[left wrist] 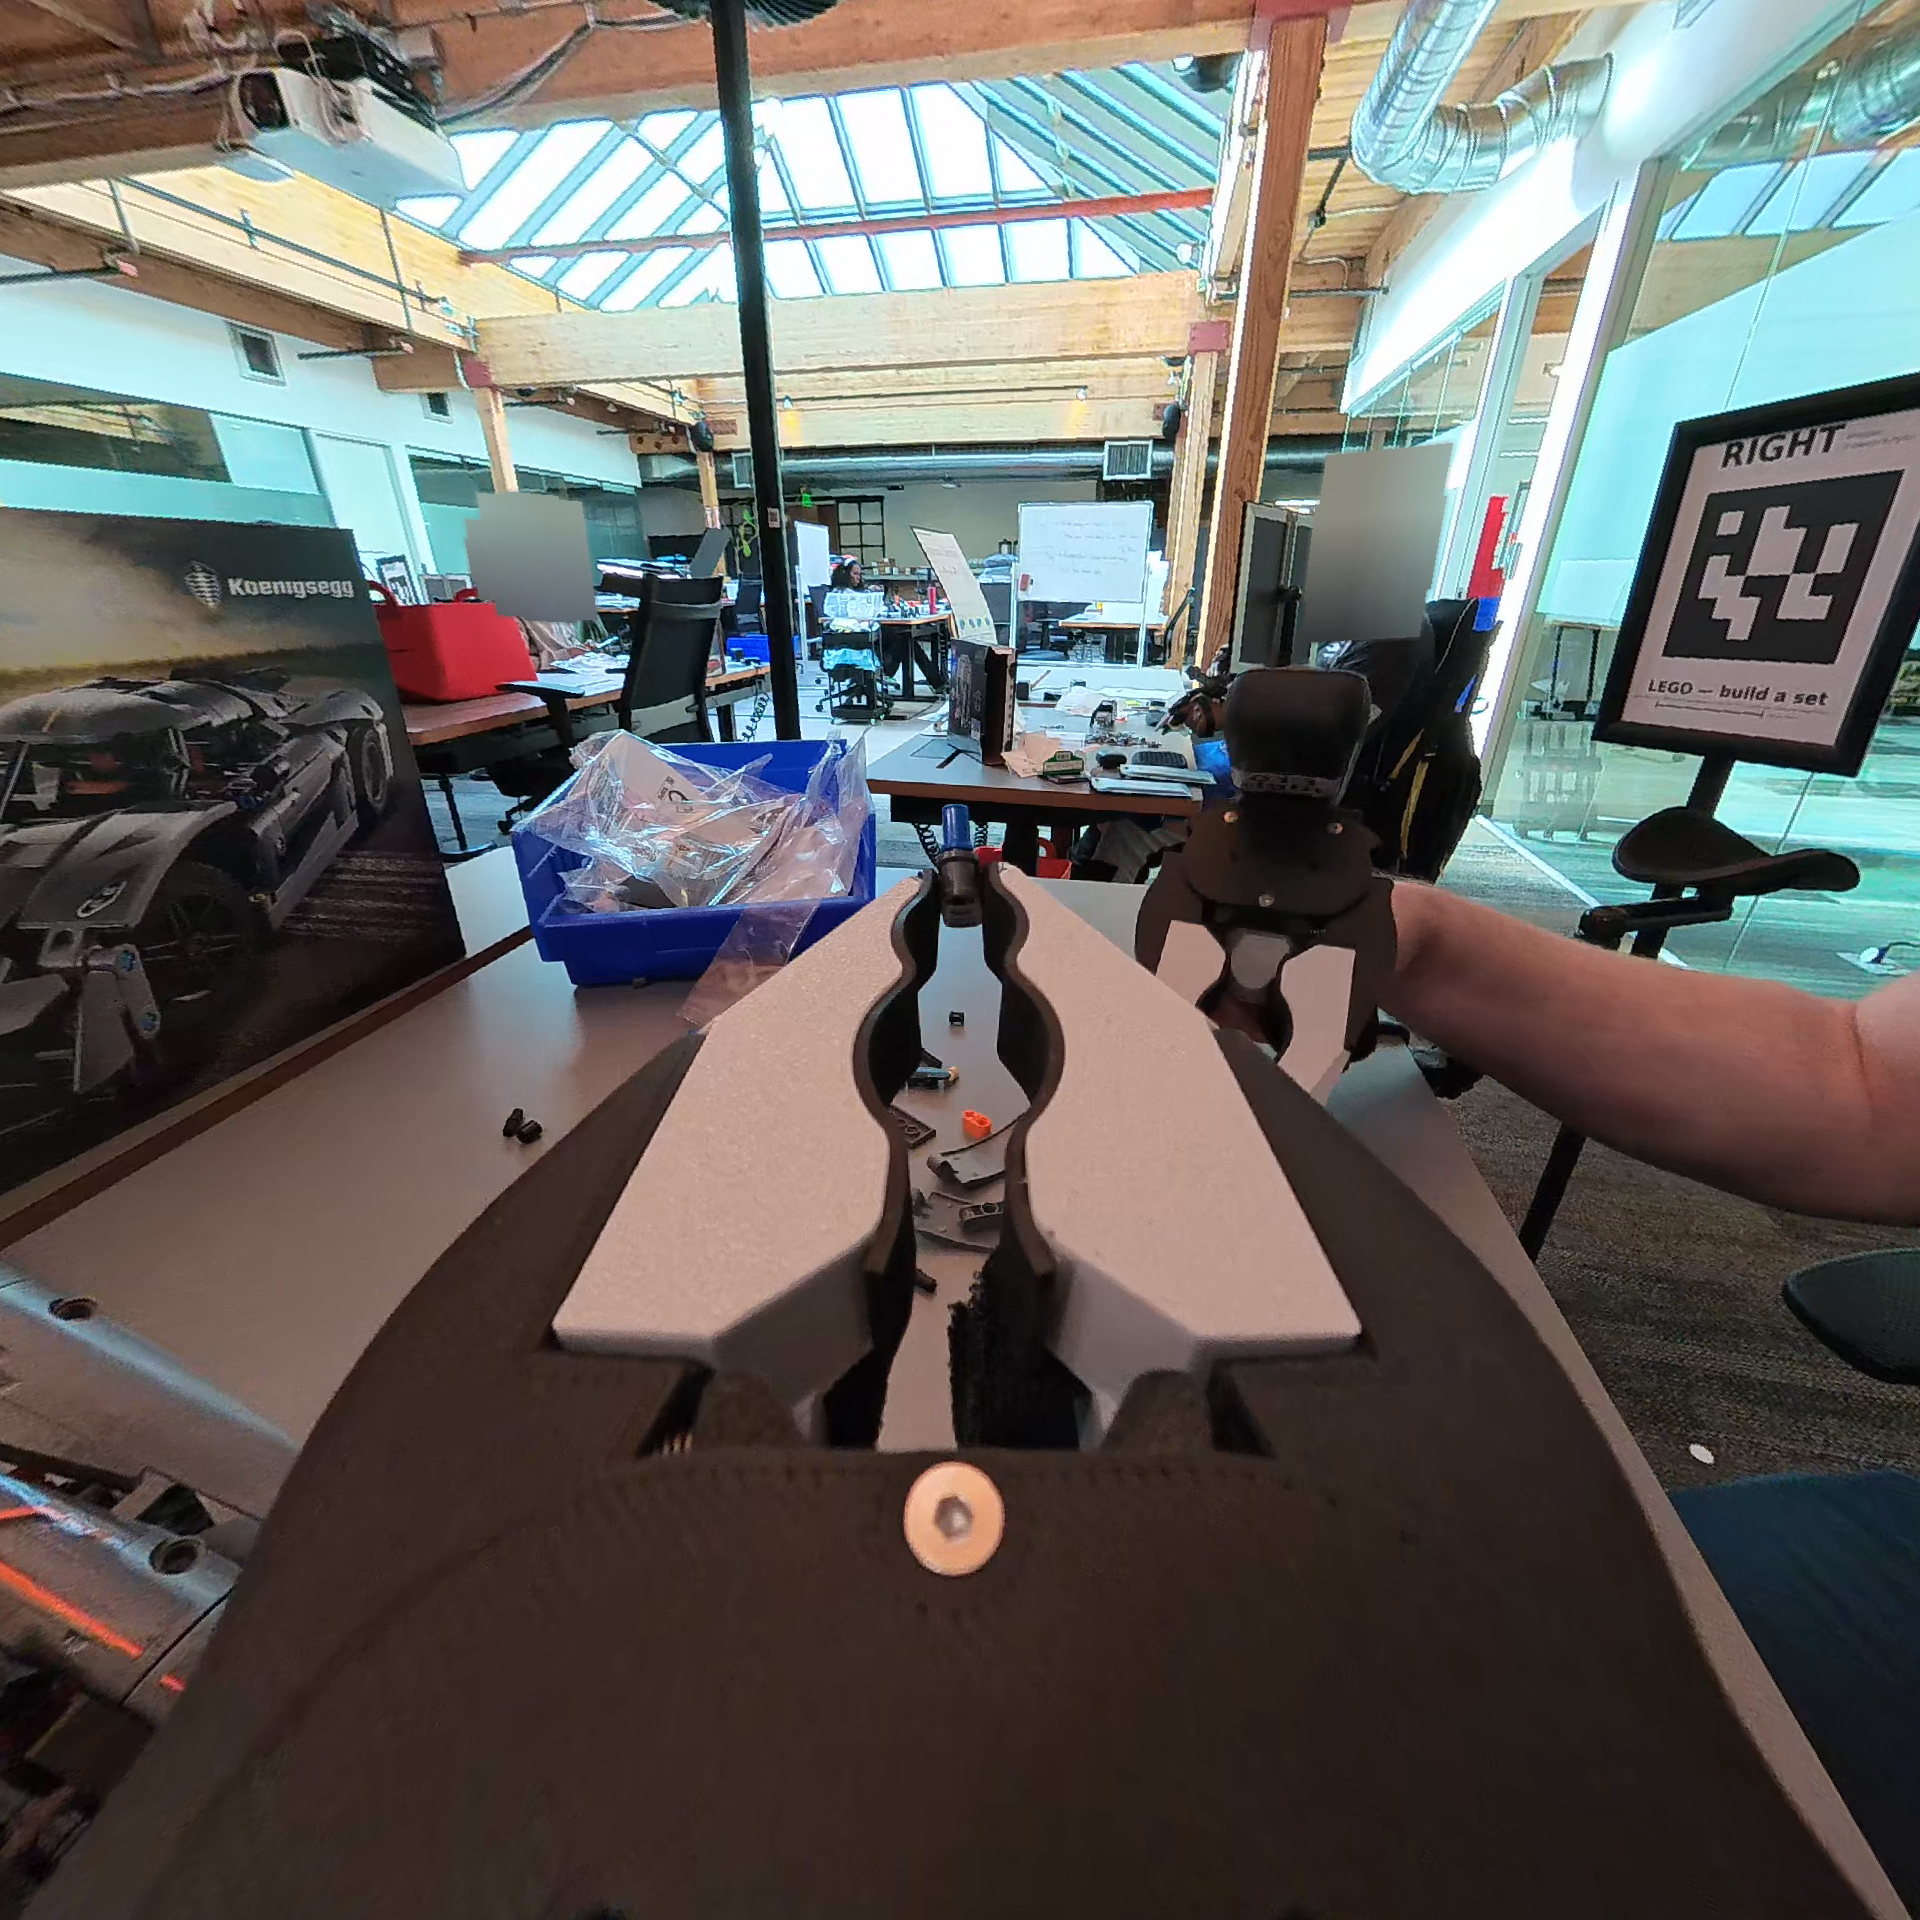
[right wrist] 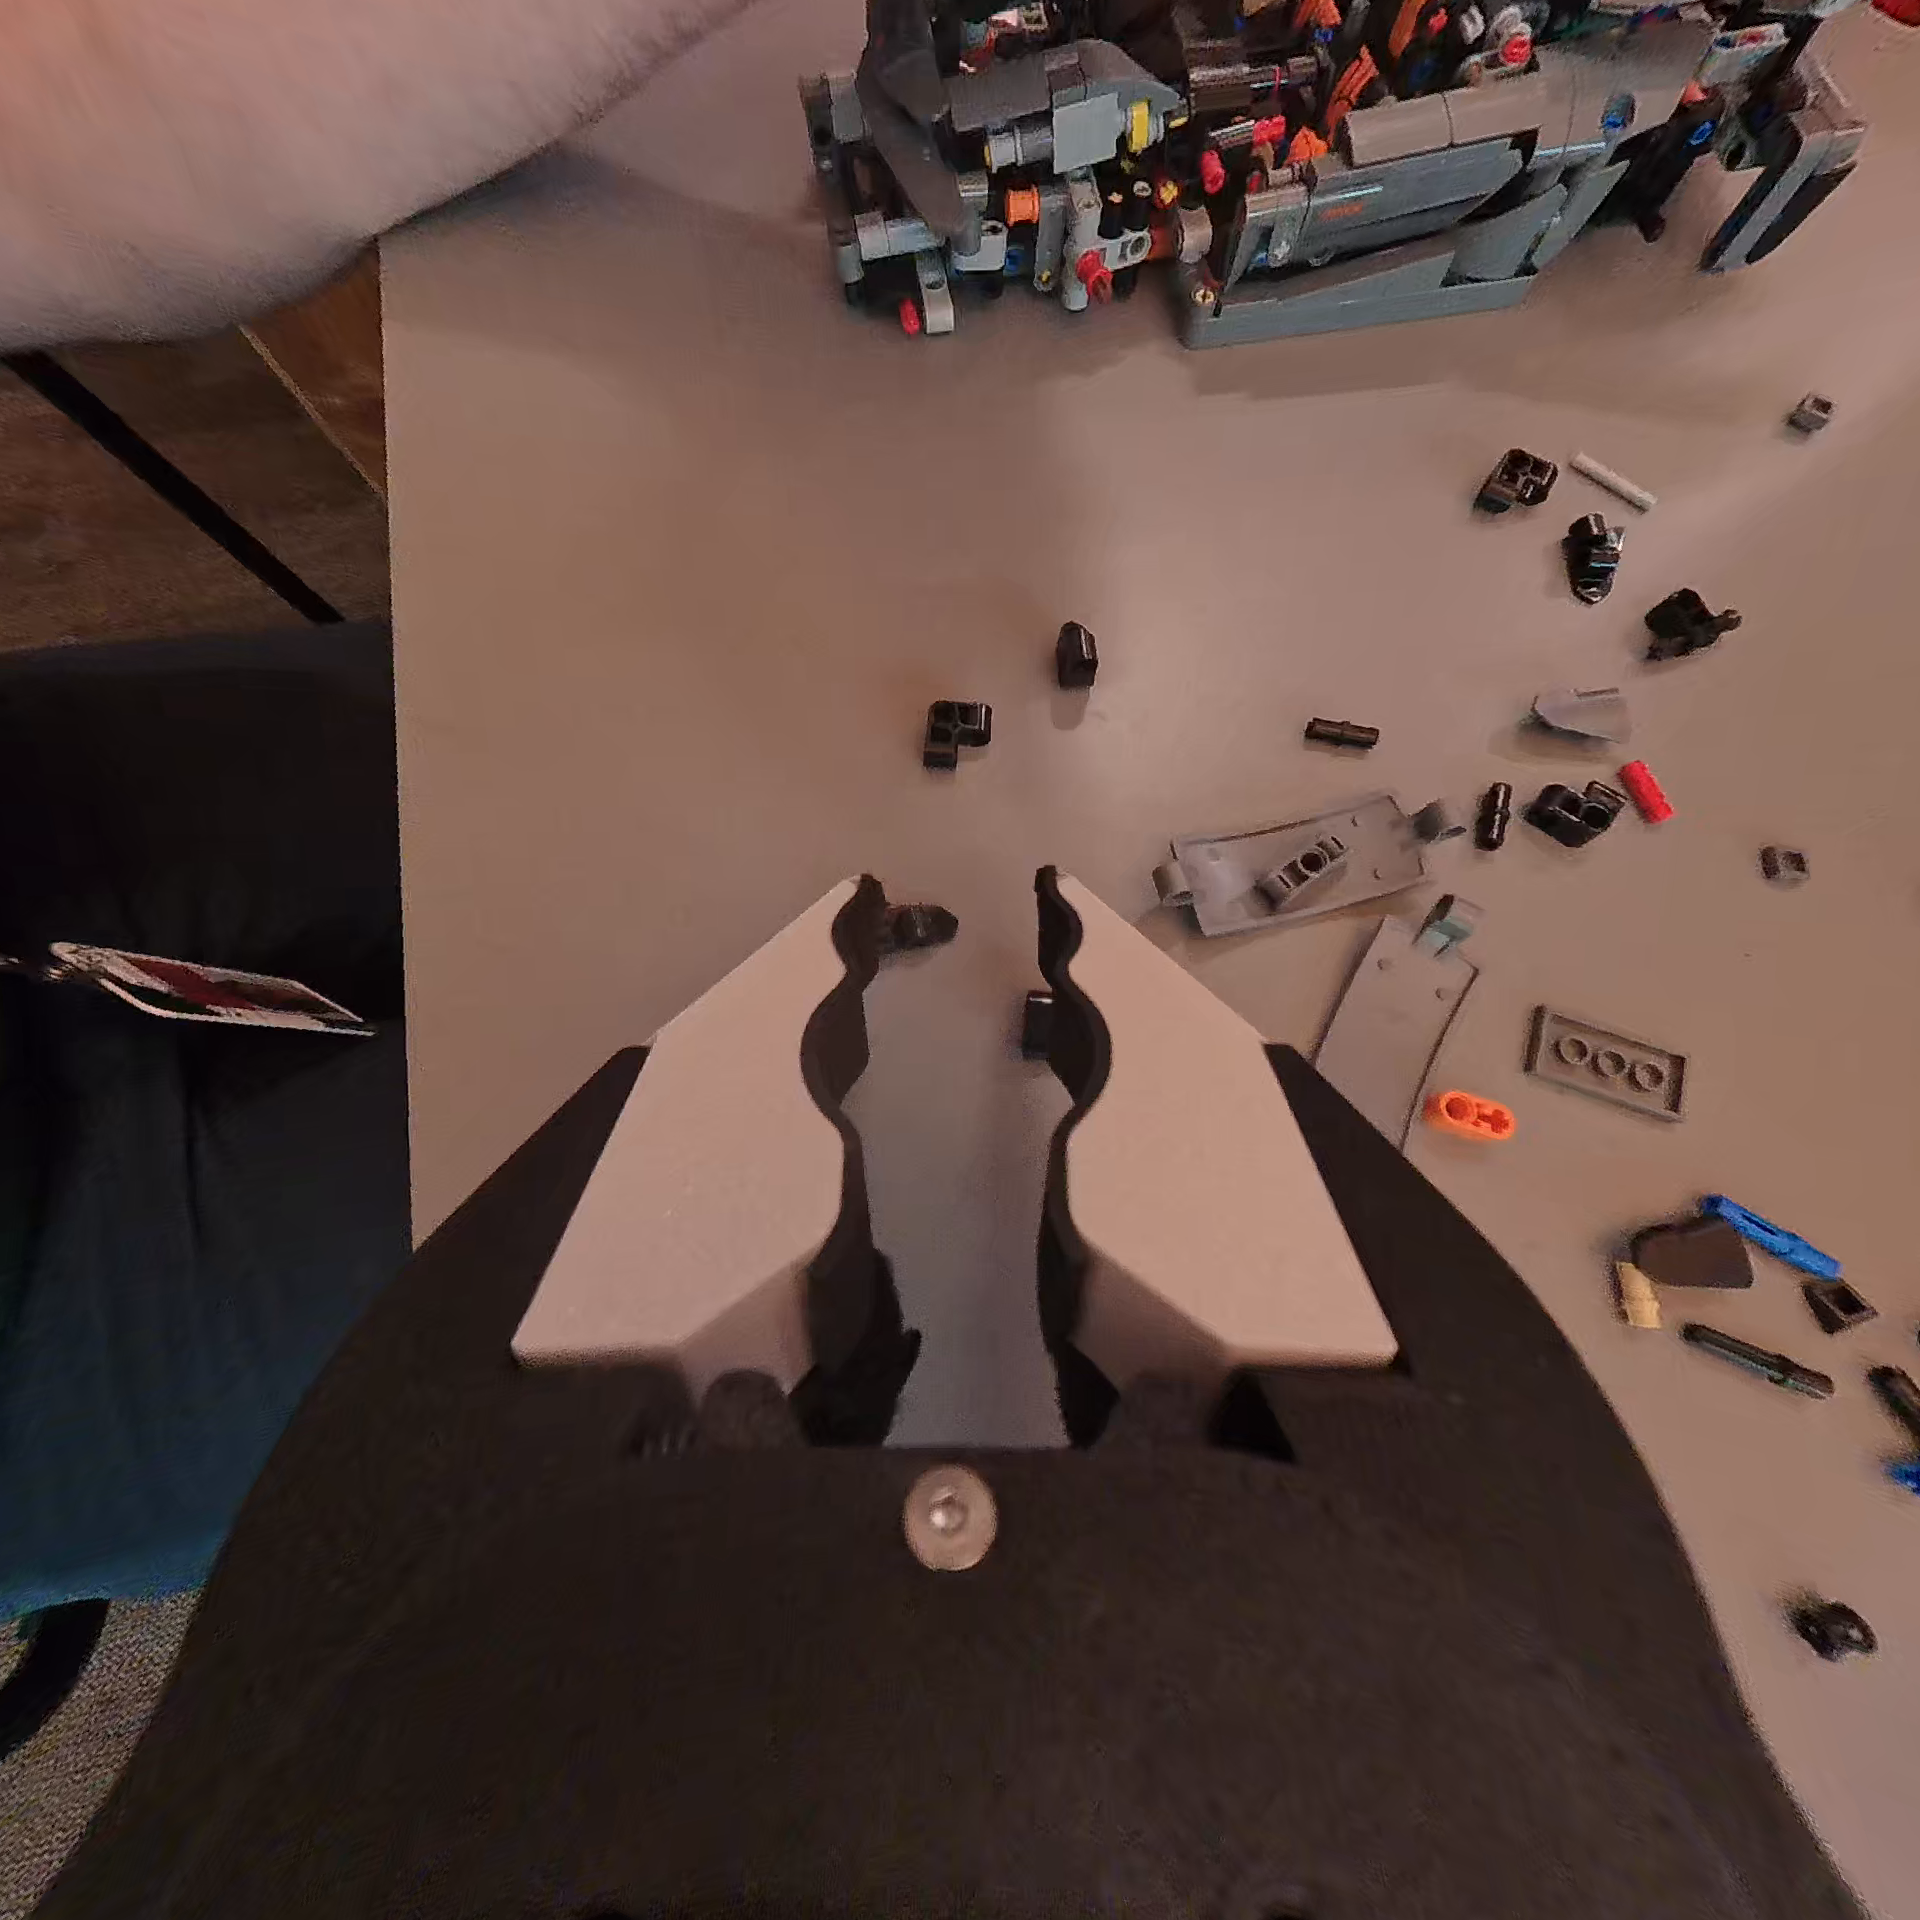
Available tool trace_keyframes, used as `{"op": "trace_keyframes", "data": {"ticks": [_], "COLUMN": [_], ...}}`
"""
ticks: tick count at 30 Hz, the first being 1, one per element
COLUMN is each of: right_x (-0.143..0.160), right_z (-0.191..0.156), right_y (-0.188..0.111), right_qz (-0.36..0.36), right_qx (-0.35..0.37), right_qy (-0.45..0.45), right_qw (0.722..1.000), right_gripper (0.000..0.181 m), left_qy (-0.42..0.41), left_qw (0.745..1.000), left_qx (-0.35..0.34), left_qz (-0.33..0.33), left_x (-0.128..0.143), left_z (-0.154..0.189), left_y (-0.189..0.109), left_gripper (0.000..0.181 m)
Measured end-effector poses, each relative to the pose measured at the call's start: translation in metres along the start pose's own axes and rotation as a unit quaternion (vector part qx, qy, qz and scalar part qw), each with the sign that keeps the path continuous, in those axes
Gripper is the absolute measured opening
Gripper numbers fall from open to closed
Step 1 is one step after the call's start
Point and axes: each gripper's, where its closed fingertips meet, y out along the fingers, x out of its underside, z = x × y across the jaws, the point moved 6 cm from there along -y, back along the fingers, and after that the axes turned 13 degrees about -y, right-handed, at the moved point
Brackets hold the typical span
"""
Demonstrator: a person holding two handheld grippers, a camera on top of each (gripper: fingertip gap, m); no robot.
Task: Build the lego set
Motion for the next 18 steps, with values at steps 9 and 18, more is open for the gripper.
{"op": "trace_keyframes", "data": {"ticks": [9,18], "right_x": [-0.007,-0.014], "right_z": [-0.002,-0.004], "right_y": [0.043,0.059], "right_qz": [-0.039,-0.046], "right_qx": [-0.013,-0.009], "right_qy": [0.002,0.009], "right_qw": [0.999,0.999], "right_gripper": [0.026,0.014], "left_qy": [0.007,0.012], "left_qw": [1.000,1.000], "left_qx": [-0.003,-0.004], "left_qz": [-0.005,-0.014], "left_x": [0.000,0.003], "left_z": [0.001,0.002], "left_y": [0.001,0.003], "left_gripper": [0.005,0.005]}}
